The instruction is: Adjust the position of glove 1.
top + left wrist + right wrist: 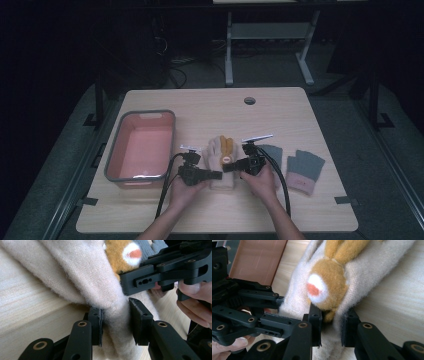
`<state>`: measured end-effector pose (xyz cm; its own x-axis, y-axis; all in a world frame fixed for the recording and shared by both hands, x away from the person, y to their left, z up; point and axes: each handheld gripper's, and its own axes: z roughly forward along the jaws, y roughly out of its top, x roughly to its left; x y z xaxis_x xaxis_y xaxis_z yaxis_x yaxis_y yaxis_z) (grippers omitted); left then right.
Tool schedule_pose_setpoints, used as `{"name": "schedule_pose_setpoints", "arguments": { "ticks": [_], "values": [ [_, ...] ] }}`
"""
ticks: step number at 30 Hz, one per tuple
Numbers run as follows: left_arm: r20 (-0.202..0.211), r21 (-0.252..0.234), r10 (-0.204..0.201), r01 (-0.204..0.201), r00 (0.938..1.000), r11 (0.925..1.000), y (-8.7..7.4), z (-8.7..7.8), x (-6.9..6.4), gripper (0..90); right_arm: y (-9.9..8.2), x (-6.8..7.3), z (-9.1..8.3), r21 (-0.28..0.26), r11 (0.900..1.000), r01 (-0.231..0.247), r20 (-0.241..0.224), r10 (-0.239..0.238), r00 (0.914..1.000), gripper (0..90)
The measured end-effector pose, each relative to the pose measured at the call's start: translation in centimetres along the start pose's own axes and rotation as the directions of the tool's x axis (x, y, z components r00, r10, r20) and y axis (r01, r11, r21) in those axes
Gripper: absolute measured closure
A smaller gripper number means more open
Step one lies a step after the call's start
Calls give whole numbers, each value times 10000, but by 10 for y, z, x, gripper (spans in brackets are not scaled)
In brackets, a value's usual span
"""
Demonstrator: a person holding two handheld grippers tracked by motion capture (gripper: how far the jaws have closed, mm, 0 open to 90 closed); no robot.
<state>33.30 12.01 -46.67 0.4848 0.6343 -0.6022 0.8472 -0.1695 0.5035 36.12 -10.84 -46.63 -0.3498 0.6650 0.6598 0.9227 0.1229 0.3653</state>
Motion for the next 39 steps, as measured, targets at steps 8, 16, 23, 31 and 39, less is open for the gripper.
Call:
{"name": "schedule_pose_setpoints", "arguments": {
  "ticks": [8,16,23,31,39],
  "values": [
    [24,1,114,-114,9999,9999,2,-3,-2,671,1,3,-4,2,10000,47,-86,-47,10000,772],
    [-21,8,244,-244,9997,9997,5,-5,-3,672,1,4,-6,-31,10000,22,-124,-22,9999,780],
    [-46,-64,448,-448,9990,9990,11,-12,-8,672,5,11,-12,-86,9997,235,-126,-236,9996,788],
    [200,-216,558,-554,9982,9982,17,-20,-11,672,10,19,-20,-210,9994,273,-245,-278,9993,791],
    [434,-334,591,-577,9973,9978,25,-28,-15,673,15,25,-29,-320,9985,447,-181,-453,9988,793]
  ]
}}
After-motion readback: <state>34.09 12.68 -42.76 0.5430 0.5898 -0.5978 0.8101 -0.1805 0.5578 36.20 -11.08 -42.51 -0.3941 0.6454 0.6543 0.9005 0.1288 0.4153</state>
